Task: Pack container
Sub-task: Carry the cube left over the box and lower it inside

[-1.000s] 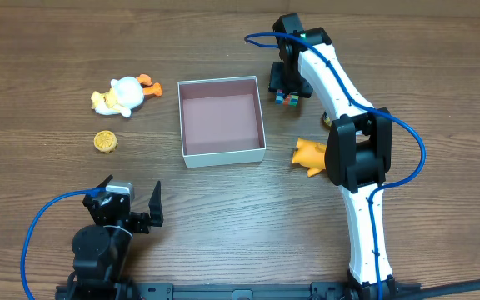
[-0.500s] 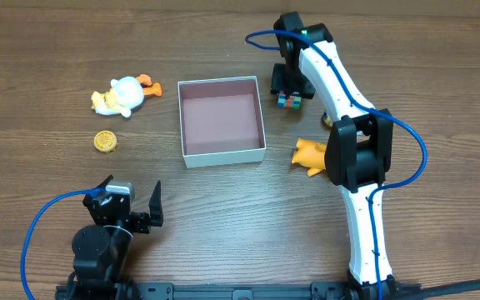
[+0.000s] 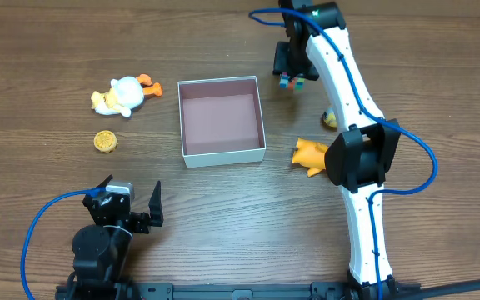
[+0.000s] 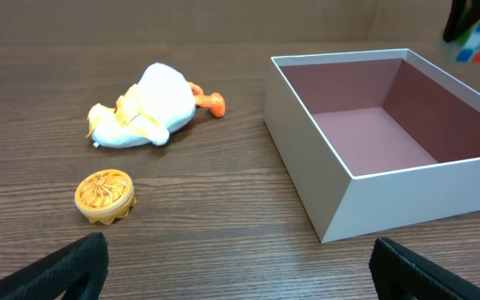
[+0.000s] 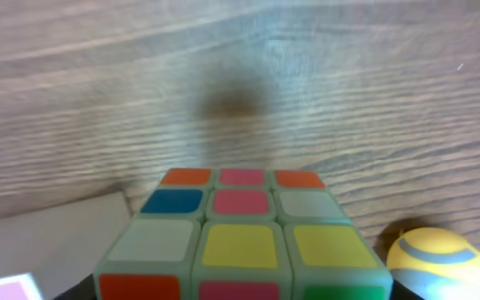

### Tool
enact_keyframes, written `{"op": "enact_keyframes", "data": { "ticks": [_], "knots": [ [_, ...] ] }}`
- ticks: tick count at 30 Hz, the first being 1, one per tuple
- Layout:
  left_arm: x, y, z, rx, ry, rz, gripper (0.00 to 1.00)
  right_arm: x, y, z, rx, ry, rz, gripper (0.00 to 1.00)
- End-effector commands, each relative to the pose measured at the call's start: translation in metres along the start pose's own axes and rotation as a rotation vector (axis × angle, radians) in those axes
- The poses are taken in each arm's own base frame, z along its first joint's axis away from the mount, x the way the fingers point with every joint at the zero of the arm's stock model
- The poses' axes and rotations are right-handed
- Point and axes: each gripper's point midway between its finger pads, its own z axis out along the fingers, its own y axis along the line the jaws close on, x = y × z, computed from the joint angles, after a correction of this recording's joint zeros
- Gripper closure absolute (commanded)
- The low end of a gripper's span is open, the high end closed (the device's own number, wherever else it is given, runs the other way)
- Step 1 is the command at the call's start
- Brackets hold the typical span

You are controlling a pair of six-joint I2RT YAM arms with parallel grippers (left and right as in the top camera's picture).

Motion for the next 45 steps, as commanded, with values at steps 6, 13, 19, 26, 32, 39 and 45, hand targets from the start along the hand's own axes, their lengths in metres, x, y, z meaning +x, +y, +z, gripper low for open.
{"op": "enact_keyframes", "data": {
  "ticks": [6,13,19,26,32,39,45],
  "knots": [
    [-0.001,0.002,0.000,-0.009,-0.008,-0.016,0.00,0.011,0.012,-0.038,-0.004,-0.007,-0.093,0.43],
    [-0.001,0.002,0.000,-0.009,-0.008,-0.015,0.00,0.039,0.044,-0.047,-0.007,0.027,-0.178,0.47],
    [-0.001,0.002,0.000,-0.009,-0.008,-0.015,0.00,0.047,0.061,-0.064,-0.031,0.003,-0.213,0.47],
    [-0.001,0.002,0.000,-0.009,-0.008,-0.015,0.00,0.065,0.089,-0.075,-0.054,-0.010,-0.279,0.47],
    [-0.001,0.002,0.000,-0.009,-0.008,-0.015,0.00,0.077,0.124,-0.080,-0.091,-0.046,-0.330,0.47],
    [-0.001,0.002,0.000,-0.009,-0.008,-0.015,0.00,0.066,0.134,-0.082,-0.122,-0.097,-0.305,0.47],
    [-0.001,0.002,0.000,-0.009,-0.008,-0.015,0.00,0.065,0.135,-0.066,-0.114,-0.084,-0.298,0.47]
  ]
}}
